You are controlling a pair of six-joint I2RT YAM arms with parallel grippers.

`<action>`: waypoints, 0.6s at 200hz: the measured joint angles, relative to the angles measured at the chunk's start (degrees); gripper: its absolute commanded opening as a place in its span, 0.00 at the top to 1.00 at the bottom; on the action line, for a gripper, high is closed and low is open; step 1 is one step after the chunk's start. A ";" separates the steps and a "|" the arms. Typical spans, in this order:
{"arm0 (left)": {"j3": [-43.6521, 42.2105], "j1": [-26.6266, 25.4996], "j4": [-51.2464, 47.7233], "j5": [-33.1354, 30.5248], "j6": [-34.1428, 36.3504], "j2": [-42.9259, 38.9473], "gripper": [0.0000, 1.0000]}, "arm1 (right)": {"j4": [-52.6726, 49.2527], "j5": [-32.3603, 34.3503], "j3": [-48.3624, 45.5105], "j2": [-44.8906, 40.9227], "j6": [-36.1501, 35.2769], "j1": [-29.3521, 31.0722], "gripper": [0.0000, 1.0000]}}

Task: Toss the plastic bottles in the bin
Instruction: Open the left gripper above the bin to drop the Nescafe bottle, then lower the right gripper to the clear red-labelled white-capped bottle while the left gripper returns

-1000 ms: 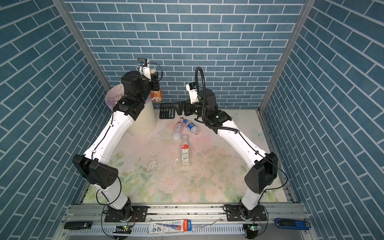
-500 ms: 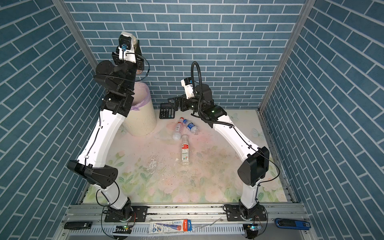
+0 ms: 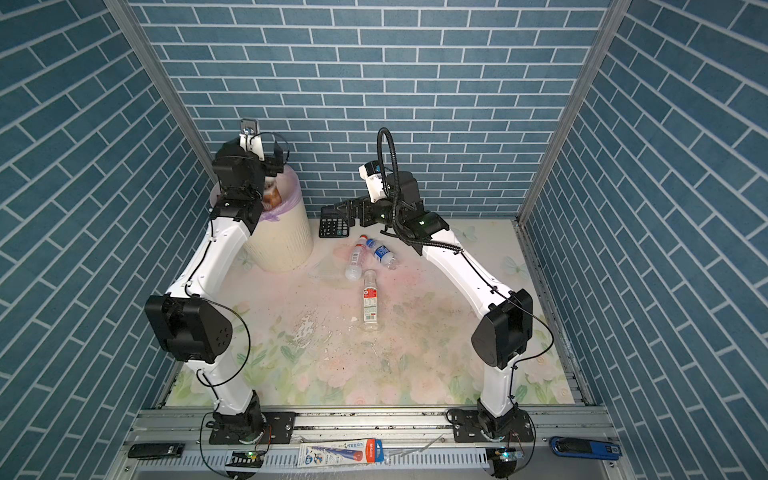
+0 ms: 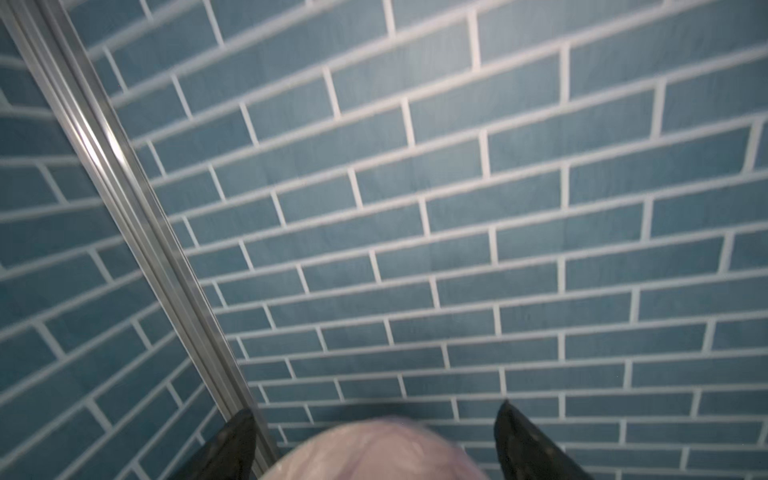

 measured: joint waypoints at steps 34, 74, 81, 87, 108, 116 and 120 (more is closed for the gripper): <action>-2.51 0.09 -1.14 2.64 -4.81 -1.51 0.01 | -0.24 -0.20 0.02 0.00 0.02 0.00 0.01; -0.35 -3.50 -1.38 5.09 -8.59 -7.45 0.01 | -0.33 0.28 -0.74 -0.17 0.57 -0.22 0.01; 0.04 -4.44 -1.66 5.49 -9.49 -8.28 0.01 | -0.35 0.44 -1.33 -0.33 0.68 -0.44 0.01; 0.20 -5.29 -2.05 5.70 -10.25 -8.98 0.01 | -0.35 0.52 -1.95 -0.50 0.79 -0.52 0.01; -0.02 -8.72 -4.22 6.01 -13.33 -10.91 0.01 | -0.61 0.92 -4.85 -1.46 1.55 -1.31 0.01; -1.07 -10.12 -4.24 6.14 -14.45 -11.56 0.01 | -0.79 1.27 -6.14 -1.92 1.84 -1.77 0.01; -2.10 -11.04 -4.17 6.16 -15.17 -12.15 0.01 | -0.83 1.57 -6.91 -2.25 2.05 -2.03 0.01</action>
